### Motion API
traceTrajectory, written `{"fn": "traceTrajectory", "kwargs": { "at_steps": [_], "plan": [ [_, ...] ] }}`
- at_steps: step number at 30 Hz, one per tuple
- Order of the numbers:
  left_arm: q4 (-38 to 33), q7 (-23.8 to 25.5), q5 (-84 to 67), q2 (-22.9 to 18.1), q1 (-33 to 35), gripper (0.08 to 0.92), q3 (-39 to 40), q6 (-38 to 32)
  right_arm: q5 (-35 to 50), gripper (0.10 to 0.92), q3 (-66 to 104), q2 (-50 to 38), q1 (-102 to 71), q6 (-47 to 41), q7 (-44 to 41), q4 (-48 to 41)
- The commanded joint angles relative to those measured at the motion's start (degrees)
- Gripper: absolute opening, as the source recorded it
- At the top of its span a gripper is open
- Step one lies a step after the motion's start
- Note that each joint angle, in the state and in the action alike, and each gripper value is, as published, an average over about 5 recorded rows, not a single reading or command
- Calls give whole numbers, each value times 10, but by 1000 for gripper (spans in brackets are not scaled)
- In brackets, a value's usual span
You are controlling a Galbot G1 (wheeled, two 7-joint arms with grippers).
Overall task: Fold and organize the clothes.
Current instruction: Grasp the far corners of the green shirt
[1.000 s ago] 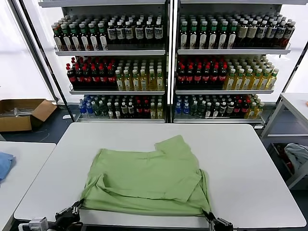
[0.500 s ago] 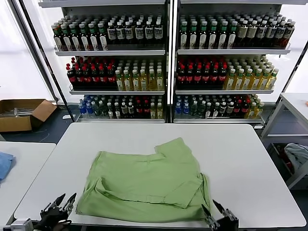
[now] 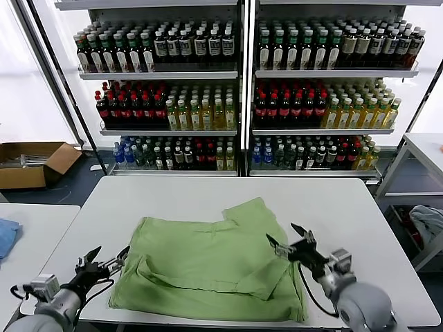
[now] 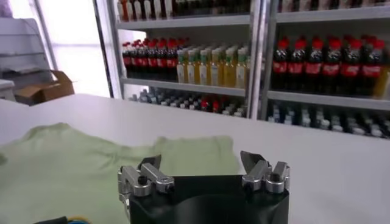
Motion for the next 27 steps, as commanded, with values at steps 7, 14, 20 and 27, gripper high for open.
{"fn": "traceTrajectory", "kwargs": {
  "at_steps": [7,14,20,27],
  "plan": [
    [280,1,-23,79,-257,823,170,-12,-25,823,-134,67,273,-18,-38,-305],
    [307,-4,-13,67,-289,823,200,-13,-32,823,-144,93,278,-18,-37,-338],
    [319,-4,-9,60,-294,823,210,-14,-35,823,-142,96,261,-19,-33,-334],
    [330,-4,-2,52,-306,823,225,-15,-43,786,-145,94,238,-27,-28,-316]
  ]
}}
